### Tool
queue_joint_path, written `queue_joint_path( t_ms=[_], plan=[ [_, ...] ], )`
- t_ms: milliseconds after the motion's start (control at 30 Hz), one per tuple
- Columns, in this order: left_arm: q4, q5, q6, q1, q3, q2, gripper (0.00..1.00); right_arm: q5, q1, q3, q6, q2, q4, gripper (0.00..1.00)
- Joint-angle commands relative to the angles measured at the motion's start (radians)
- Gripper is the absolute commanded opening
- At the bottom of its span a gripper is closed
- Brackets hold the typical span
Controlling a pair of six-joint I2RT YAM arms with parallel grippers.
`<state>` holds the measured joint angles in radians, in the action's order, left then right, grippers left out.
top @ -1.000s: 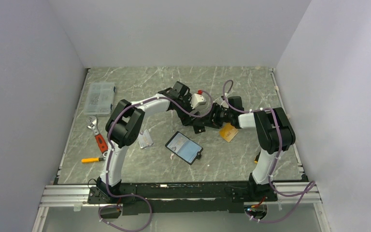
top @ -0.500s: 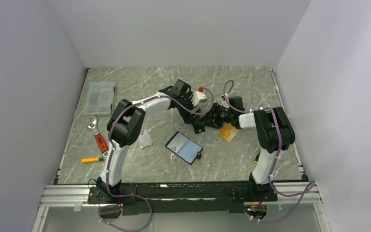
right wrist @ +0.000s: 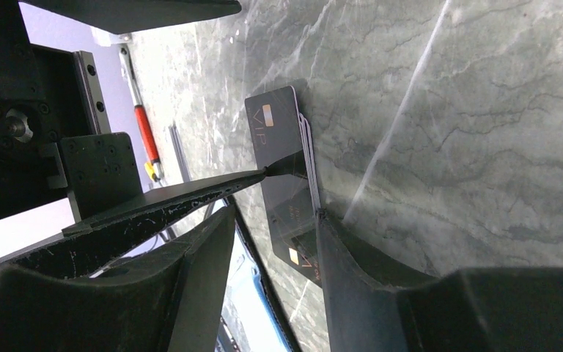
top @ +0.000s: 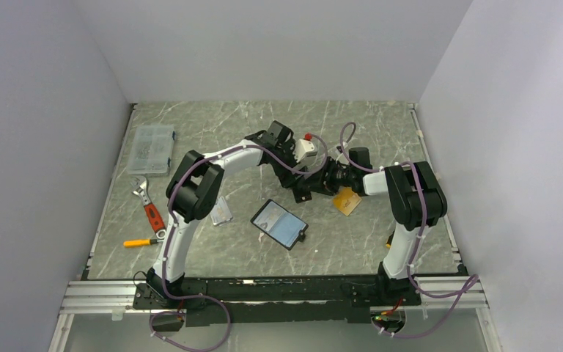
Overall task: Put the credit cards into the card holder
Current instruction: Pick up the credit card from the center of the board.
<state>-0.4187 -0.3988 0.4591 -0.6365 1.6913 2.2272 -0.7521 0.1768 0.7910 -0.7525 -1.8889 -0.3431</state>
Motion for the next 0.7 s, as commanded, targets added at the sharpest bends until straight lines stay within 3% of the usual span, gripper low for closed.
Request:
queue_joint_path(
  t_ms=[0,467,667],
  plan=[
    [-0.052,0.022,0.036,-0.012,-0.001,-0.01,0.96,0.098,-0.007,-0.039,0.055,-0.073,0.105,0.49],
    [-0.081,-0.037,0.026,-0.043,0.082,0.067,0.96,0.061,-0.02,-0.068,0.02,-0.073,0.052,0.51],
    [-0.092,-0.124,-0.024,0.0,0.077,-0.02,0.99,0.075,-0.034,-0.061,0.034,-0.083,0.071,0.51]
  ],
)
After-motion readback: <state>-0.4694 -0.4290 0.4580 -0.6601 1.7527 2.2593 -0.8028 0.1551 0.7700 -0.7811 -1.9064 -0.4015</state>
